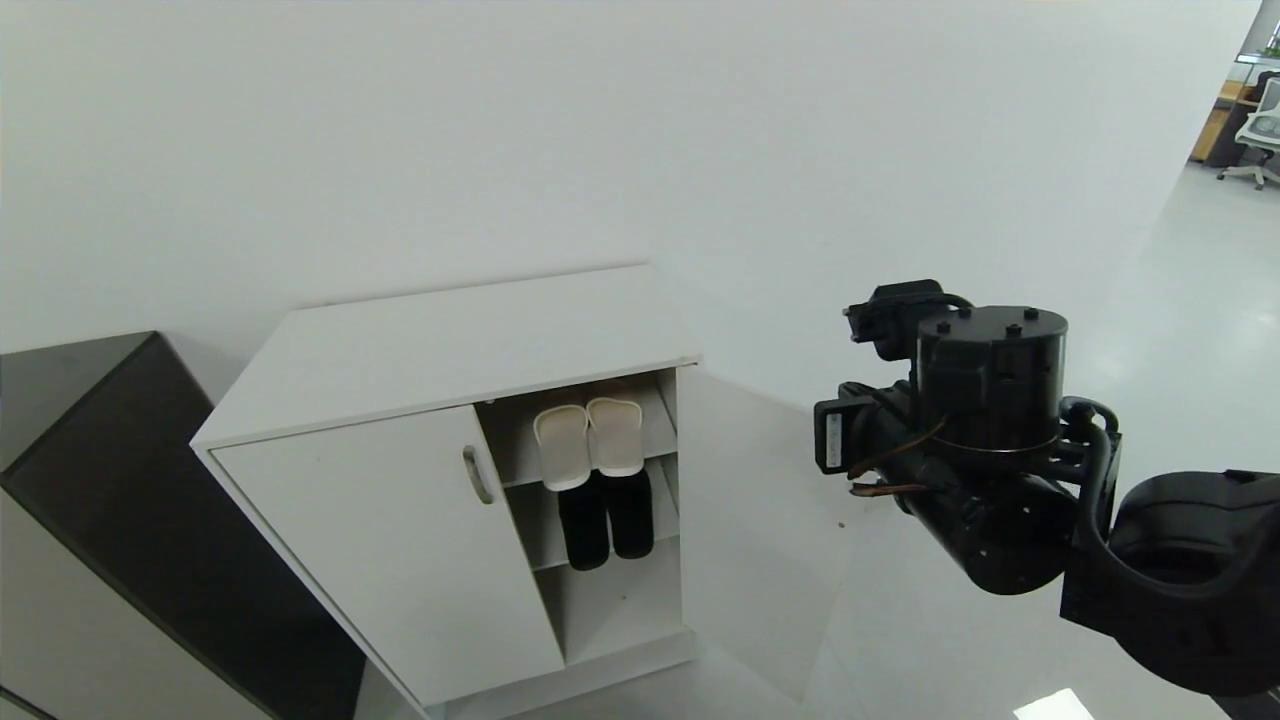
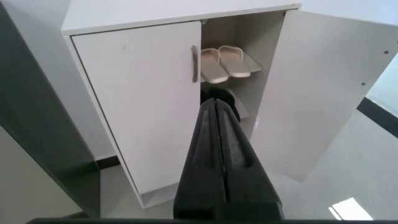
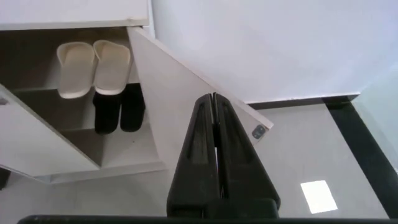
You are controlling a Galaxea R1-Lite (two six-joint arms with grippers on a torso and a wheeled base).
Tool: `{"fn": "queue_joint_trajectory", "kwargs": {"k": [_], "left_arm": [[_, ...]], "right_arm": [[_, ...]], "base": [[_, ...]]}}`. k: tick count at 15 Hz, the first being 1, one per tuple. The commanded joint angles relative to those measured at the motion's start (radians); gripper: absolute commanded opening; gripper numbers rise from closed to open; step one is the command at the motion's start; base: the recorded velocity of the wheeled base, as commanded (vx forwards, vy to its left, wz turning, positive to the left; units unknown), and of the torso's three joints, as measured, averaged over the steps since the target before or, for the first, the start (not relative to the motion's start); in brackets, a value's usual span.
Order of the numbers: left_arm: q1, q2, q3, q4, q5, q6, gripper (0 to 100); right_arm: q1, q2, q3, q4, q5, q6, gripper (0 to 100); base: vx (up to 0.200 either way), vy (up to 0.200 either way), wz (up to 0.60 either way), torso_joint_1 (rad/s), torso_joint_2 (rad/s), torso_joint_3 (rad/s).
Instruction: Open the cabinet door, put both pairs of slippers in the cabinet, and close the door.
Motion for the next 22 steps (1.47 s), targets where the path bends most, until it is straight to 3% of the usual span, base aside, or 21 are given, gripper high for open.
{"fn": "queue_joint_trajectory", "kwargs": {"k": [1, 3, 6, 12, 14, 22], "left_arm": [[0.0, 0.0, 0.0, 0.0, 0.001, -0.001, 0], [0.0, 0.0, 0.0, 0.0, 0.001, -0.001, 0], [0.0, 0.0, 0.0, 0.0, 0.001, -0.001, 0], [0.0, 0.0, 0.0, 0.0, 0.001, -0.001, 0], [0.0, 0.0, 0.0, 0.0, 0.001, -0.001, 0], [0.0, 0.0, 0.0, 0.0, 0.001, -0.002, 0]], "right_arm": [[-0.001, -0.001, 0.0, 0.001, 0.001, 0.0, 0], [-0.013, 0.004, 0.0, -0.001, 0.002, 0.0, 0], [-0.073, 0.01, 0.0, -0.018, 0.102, 0.004, 0], [-0.19, 0.091, -0.063, -0.009, 0.119, 0.007, 0], [-0.22, 0.108, -0.088, 0.013, 0.119, 0.014, 0], [-0.343, 0.3, -0.33, 0.148, 0.133, 0.133, 0]], "base": [[0.0, 0.0, 0.0, 0.036, -0.06, -0.051], [0.0, 0.0, 0.0, 0.144, -0.31, -0.176], [0.0, 0.0, 0.0, 0.152, -0.33, -0.173], [0.0, 0.0, 0.0, 0.004, -0.01, -0.006], [-0.2, 0.0, 0.0, 0.007, 0.0, 0.002], [-0.025, 0.0, 0.0, 0.003, 0.0, 0.0]]}}
